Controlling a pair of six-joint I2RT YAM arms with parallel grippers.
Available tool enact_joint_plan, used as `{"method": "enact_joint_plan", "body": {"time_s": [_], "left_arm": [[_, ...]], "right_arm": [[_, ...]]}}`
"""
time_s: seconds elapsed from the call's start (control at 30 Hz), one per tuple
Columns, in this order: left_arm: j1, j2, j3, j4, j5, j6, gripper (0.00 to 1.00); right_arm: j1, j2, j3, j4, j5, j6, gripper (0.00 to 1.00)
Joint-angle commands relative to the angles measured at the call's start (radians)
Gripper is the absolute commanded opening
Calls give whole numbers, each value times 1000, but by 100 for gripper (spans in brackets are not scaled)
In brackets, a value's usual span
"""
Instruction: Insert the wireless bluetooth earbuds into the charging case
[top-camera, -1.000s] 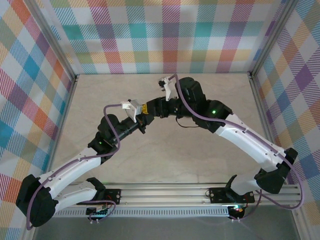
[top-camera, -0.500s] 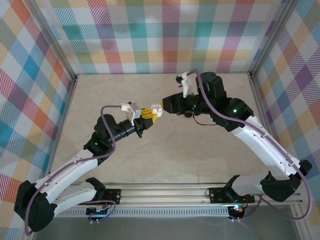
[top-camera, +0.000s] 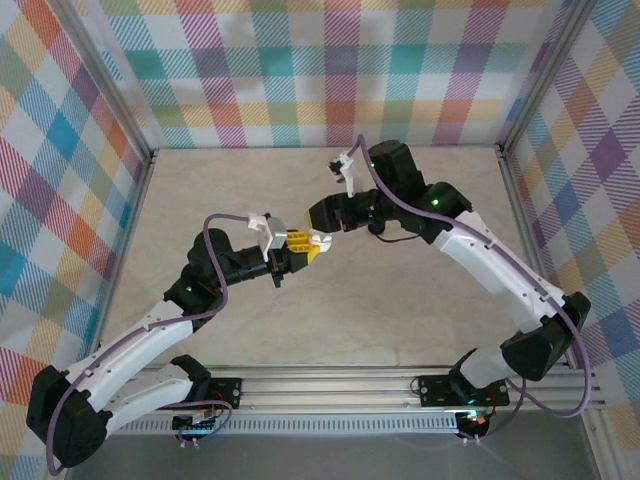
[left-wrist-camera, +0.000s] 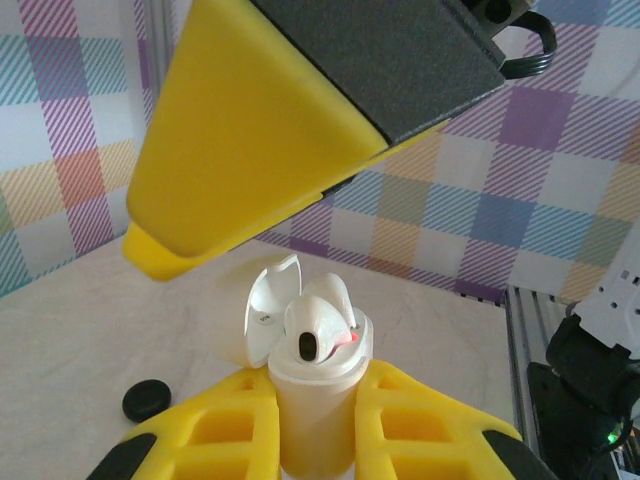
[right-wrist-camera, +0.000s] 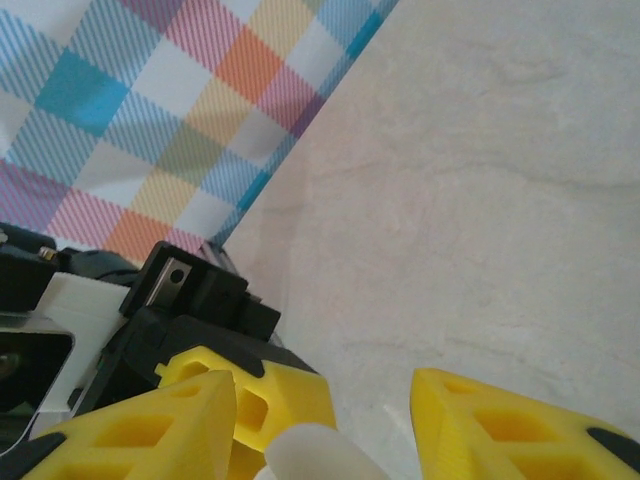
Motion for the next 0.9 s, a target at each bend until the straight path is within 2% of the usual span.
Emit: {"method": "enact_joint_plan", "body": {"time_s": [0.0, 0.27, 0.53, 0.77, 0.87], "left_arm": [[8, 2, 41, 10, 41, 14, 0], [19, 28, 51, 14, -6, -10, 0], [49, 47, 17, 76, -64, -76, 0], [74, 42, -10, 112, -55, -124, 0], [79, 41, -11, 119, -25, -138, 0]], "right_arm": [[-5, 9, 21, -8, -100, -29, 49], [-6, 48, 47, -64, -239, -52, 45], [-5, 35, 72, -95, -270, -59, 44], [-23, -24, 24, -53, -188, -71, 45], [-61, -59, -37, 20, -154, -21, 40]]}}
